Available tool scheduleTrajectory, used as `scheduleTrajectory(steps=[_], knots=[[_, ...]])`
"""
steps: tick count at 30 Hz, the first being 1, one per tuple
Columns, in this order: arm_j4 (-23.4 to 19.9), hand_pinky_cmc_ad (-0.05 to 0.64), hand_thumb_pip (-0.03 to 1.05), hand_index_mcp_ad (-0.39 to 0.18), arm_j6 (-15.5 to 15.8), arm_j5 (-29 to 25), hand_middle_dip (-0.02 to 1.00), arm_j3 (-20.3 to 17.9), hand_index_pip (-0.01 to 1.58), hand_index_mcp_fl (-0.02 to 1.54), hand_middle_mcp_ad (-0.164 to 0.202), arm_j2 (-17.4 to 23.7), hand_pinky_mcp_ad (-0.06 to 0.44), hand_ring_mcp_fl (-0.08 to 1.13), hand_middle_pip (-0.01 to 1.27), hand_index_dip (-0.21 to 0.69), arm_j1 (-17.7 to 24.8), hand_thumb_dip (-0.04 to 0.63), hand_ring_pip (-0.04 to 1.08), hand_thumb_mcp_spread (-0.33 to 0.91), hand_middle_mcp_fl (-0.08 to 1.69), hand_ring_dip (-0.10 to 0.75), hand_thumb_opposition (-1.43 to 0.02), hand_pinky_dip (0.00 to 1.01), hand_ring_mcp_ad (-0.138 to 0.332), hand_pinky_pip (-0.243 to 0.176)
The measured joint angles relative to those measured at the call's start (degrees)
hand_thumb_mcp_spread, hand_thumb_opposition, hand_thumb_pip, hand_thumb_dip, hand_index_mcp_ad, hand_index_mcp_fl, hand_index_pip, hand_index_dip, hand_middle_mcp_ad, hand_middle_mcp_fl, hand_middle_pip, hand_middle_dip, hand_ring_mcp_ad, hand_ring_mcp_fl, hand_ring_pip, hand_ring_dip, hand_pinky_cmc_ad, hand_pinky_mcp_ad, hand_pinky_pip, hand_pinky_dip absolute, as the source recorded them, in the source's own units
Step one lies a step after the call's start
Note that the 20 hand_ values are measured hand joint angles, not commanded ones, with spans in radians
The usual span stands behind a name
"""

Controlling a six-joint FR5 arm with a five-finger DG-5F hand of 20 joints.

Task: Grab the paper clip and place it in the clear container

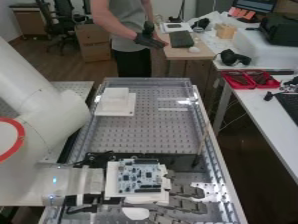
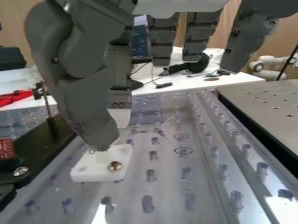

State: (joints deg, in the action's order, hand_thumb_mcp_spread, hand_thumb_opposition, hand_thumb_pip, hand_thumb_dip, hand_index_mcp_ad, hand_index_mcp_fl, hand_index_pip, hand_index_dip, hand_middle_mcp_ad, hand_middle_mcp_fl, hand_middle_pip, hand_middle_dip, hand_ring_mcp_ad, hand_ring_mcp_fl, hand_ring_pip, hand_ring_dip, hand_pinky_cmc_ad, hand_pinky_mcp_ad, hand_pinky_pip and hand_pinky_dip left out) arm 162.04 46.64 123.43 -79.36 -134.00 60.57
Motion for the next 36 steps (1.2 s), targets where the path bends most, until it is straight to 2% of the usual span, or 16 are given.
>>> scheduleTrajectory(steps=[4,8,17,29,36], knots=[[0.08,0.328,0.61,-0.202,0.0,0.06,0.17,0.11,1.48,0.26,0.065,-0.06,0.278,0.0,0.13,0.098,-0.04,0.253,0.08,0.48,0.0,0.103,-0.87,0.19,0.113,-0.042],[-0.01,0.328,0.61,-0.216,-0.24,0.18,0.17,0.09,1.55,0.39,0.065,-0.07,0.278,0.0,0.13,0.087,-0.07,0.253,0.08,0.49,0.0,0.103,-0.88,0.19,0.115,-0.042],[-0.87,0.333,0.6,-0.218,-1.52,0.26,0.17,-0.24,1.5,0.49,0.068,0.13,0.278,0.0,0.13,0.087,-0.06,0.251,0.08,0.49,0.0,0.103,-0.91,0.19,0.115,-0.042],[-3.02,0.328,0.58,-0.215,-5.26,-0.24,0.17,-1.35,1.44,0.58,0.068,1.05,0.278,0.0,0.14,0.056,-0.04,0.251,0.08,0.49,0.01,0.103,-0.94,0.19,0.115,-0.042],[-7.19,0.314,0.58,-0.215,-8.78,-0.1,0.17,-4.68,1.39,0.61,0.068,4.59,0.278,0.0,0.14,0.056,0.07,0.251,0.09,0.5,0.04,0.103,-0.96,0.19,0.113,-0.042]])
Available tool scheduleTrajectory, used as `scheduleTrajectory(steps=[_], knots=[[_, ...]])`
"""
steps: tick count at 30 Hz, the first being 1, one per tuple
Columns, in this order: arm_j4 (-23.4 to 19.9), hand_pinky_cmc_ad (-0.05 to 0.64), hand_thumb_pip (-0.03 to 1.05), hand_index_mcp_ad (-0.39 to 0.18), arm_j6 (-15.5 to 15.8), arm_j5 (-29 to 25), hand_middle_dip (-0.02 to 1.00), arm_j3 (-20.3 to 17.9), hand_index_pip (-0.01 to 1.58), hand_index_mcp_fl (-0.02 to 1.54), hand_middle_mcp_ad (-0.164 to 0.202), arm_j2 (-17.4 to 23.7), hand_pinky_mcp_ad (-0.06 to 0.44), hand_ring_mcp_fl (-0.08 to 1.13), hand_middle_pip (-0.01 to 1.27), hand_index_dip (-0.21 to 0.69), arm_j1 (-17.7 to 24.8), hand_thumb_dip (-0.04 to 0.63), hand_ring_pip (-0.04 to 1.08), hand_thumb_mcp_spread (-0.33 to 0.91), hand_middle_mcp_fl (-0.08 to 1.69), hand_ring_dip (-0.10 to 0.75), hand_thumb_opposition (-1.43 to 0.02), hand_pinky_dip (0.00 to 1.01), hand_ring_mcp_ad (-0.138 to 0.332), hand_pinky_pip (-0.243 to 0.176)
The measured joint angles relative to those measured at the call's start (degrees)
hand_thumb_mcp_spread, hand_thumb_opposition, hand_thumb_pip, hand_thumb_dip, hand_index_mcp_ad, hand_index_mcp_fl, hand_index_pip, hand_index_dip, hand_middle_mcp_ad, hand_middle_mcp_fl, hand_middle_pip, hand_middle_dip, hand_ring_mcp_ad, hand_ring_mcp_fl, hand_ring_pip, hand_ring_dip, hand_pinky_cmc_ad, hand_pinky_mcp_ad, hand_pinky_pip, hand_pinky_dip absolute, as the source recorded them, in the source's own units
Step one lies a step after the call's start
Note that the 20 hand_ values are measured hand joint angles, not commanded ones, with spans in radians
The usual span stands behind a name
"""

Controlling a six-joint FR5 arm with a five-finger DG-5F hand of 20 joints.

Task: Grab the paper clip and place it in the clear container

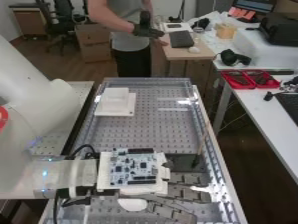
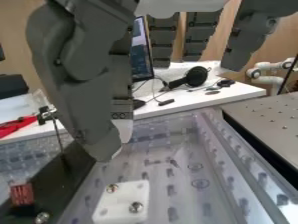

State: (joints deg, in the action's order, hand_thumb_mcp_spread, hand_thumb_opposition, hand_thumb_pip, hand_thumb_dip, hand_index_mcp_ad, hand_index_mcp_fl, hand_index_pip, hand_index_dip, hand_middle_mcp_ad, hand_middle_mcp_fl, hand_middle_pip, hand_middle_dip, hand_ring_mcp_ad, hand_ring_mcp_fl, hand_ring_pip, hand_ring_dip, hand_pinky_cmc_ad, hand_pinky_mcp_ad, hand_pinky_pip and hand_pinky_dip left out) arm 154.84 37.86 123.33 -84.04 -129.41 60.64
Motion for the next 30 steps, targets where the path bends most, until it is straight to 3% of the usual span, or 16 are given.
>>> scheduleTrajectory(steps=[13,18,30], knots=[[-12.67,0.316,0.58,-0.215,-7.45,0.91,0.17,-9.7,1.35,0.66,0.068,9.82,0.279,0.0,0.14,0.056,3.21,0.251,0.09,0.49,0.04,0.103,-0.97,0.19,0.115,-0.024],[-17.58,0.316,0.58,-0.215,-9.86,0.92,0.17,-13.45,1.35,0.66,0.068,13.85,0.279,0.0,0.14,0.056,6.89,0.251,0.09,0.49,0.06,0.103,-0.98,0.19,0.115,-0.024],[-23.1,0.316,0.58,-0.218,-12.31,-1.24,0.17,-17.22,1.35,0.66,0.068,19.18,0.279,0.0,0.14,0.056,15.94,0.251,0.09,0.49,0.06,0.103,-0.97,0.19,0.115,-0.028]])
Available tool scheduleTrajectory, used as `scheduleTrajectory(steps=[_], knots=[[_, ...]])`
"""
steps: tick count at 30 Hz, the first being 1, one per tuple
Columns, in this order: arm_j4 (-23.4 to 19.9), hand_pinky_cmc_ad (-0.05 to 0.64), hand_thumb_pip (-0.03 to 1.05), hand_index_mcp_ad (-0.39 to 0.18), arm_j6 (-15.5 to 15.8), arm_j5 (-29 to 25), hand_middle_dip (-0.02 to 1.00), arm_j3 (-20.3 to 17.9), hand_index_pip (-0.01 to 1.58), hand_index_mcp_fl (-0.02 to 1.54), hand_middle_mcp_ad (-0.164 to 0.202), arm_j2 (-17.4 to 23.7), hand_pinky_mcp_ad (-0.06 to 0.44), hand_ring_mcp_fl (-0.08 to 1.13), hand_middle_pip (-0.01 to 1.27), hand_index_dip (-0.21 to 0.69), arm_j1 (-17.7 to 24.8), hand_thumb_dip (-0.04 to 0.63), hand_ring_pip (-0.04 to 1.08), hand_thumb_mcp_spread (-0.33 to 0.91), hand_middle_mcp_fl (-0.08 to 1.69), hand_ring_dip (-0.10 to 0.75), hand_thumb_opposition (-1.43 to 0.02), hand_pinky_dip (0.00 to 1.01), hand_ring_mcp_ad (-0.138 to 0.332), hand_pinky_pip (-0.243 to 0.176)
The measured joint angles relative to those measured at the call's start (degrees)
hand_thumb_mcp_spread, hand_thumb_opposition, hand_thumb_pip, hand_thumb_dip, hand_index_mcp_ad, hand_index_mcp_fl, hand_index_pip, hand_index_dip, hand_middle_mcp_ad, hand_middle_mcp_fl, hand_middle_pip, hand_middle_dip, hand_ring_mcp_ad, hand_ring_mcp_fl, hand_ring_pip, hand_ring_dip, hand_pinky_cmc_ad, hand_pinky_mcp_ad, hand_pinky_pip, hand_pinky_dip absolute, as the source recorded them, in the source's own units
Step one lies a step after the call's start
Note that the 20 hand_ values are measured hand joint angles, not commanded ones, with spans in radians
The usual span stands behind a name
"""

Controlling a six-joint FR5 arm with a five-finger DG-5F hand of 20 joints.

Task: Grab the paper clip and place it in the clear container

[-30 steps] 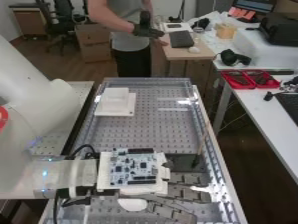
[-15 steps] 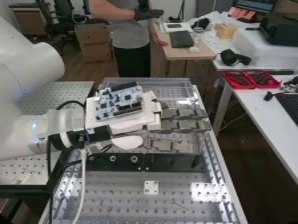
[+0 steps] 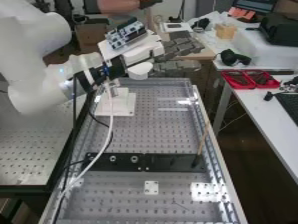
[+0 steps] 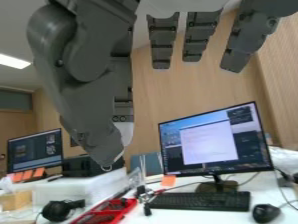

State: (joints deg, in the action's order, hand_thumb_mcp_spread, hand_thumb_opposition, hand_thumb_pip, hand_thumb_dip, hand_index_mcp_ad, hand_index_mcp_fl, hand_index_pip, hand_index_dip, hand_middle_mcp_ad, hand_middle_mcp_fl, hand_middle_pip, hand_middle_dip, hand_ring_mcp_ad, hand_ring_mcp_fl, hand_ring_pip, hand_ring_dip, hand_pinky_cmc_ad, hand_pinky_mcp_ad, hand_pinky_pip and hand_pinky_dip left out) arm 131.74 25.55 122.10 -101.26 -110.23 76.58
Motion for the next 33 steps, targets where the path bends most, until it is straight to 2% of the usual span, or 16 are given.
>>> scheduleTrajectory(steps=[9,16,21,33], knots=[[-3.86,0.316,0.58,-0.218,-2.21,-2.55,0.17,-1.13,1.35,0.66,0.065,1.92,0.279,0.0,0.14,0.056,8.22,0.251,0.09,0.49,0.06,0.103,-0.97,0.19,0.115,-0.028],[-4.55,0.318,0.58,-0.218,-2.97,-4.46,0.17,-0.44,1.35,0.66,0.065,1.93,0.278,0.0,0.14,0.056,13.72,0.251,0.09,0.49,0.06,0.103,-0.97,0.19,0.115,-0.028],[-3.89,0.318,0.58,-0.218,-2.28,-6.69,0.17,0.4,1.35,0.66,0.065,1.18,0.278,0.0,0.14,0.056,16.29,0.251,0.09,0.49,0.06,0.103,-0.97,0.19,0.115,-0.028],[0.14,0.318,0.58,-0.218,0.42,-12.29,0.17,2.83,1.35,0.66,0.068,-2.89,0.279,0.0,0.14,0.056,19.49,0.251,0.09,0.49,0.06,0.103,-0.97,0.19,0.115,-0.028]])
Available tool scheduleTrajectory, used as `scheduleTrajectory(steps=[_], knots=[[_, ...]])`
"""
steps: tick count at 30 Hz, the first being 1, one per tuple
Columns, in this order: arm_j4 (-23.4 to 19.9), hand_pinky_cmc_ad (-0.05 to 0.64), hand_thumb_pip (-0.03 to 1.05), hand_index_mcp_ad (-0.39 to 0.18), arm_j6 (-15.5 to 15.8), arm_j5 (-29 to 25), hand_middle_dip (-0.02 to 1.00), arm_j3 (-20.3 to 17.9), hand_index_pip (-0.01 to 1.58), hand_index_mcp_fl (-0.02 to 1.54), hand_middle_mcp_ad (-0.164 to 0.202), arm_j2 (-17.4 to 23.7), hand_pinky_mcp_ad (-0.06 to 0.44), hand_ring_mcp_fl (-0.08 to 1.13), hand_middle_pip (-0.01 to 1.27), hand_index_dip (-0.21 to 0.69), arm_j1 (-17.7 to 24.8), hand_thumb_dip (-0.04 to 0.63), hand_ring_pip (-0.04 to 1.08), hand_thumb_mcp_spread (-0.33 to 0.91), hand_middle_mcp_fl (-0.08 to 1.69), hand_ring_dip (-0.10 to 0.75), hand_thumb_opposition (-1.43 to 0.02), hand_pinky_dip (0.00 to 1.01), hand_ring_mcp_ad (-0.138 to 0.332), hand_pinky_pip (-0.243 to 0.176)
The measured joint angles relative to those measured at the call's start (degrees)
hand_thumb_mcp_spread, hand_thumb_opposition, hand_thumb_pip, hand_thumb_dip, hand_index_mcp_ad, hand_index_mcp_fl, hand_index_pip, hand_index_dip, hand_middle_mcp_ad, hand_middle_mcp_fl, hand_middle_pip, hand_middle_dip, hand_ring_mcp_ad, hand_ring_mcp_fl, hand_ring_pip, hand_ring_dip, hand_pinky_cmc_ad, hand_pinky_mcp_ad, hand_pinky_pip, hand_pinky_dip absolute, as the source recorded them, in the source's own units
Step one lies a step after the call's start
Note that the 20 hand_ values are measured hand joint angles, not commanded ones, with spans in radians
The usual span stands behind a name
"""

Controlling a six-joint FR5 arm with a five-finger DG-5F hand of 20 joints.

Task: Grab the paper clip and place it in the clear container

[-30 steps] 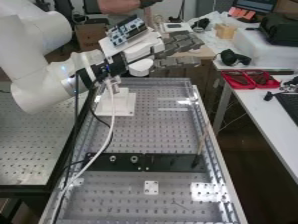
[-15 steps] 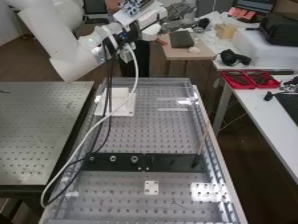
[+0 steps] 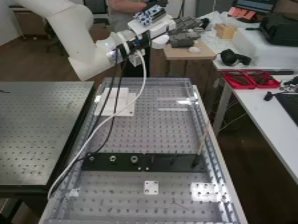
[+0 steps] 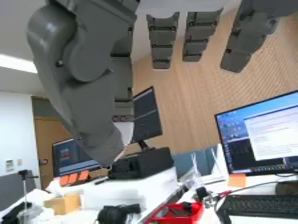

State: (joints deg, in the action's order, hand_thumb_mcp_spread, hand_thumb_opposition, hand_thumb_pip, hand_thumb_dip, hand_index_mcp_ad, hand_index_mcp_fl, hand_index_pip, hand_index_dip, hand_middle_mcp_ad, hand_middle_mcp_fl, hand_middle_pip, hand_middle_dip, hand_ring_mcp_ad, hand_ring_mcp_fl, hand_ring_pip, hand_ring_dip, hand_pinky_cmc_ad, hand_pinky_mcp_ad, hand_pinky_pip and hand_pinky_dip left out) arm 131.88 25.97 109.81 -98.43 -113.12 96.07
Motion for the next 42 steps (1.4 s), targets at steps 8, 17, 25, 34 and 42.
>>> scheduleTrajectory(steps=[8,17,25,34,42], knots=[[5.21,0.319,0.58,-0.218,2.78,-4.46,0.17,2.91,1.35,0.66,0.068,-4.56,0.278,0.0,0.14,0.056,1.13,0.251,0.09,0.49,0.06,0.103,-0.97,0.19,0.115,-0.024],[10.37,0.325,0.58,-0.218,4.31,-10.25,0.17,6.32,1.35,0.66,0.068,-10.93,0.278,0.0,0.14,0.056,1.9,0.251,0.09,0.49,0.06,0.103,-0.97,0.19,0.115,-0.024],[13.71,0.325,0.58,-0.218,6.02,-12.56,0.17,8.5,1.35,0.66,0.068,-13.77,0.278,0.0,0.14,0.056,2.1,0.251,0.09,0.49,0.06,0.103,-0.97,0.19,0.115,-0.024],[16.21,0.325,0.58,-0.218,6.64,-13.86,0.17,9.53,1.35,0.66,0.065,-15.35,0.278,0.0,0.14,0.056,1.99,0.251,0.1,0.49,0.06,0.112,-0.97,0.19,0.115,-0.028],[21.24,0.325,0.65,-0.22,6.41,-13.72,0.17,10.65,1.36,0.38,0.065,-16.06,0.278,0.0,0.14,0.058,1.88,0.258,0.1,0.45,0.0,0.112,-0.93,0.21,0.115,-0.028]])
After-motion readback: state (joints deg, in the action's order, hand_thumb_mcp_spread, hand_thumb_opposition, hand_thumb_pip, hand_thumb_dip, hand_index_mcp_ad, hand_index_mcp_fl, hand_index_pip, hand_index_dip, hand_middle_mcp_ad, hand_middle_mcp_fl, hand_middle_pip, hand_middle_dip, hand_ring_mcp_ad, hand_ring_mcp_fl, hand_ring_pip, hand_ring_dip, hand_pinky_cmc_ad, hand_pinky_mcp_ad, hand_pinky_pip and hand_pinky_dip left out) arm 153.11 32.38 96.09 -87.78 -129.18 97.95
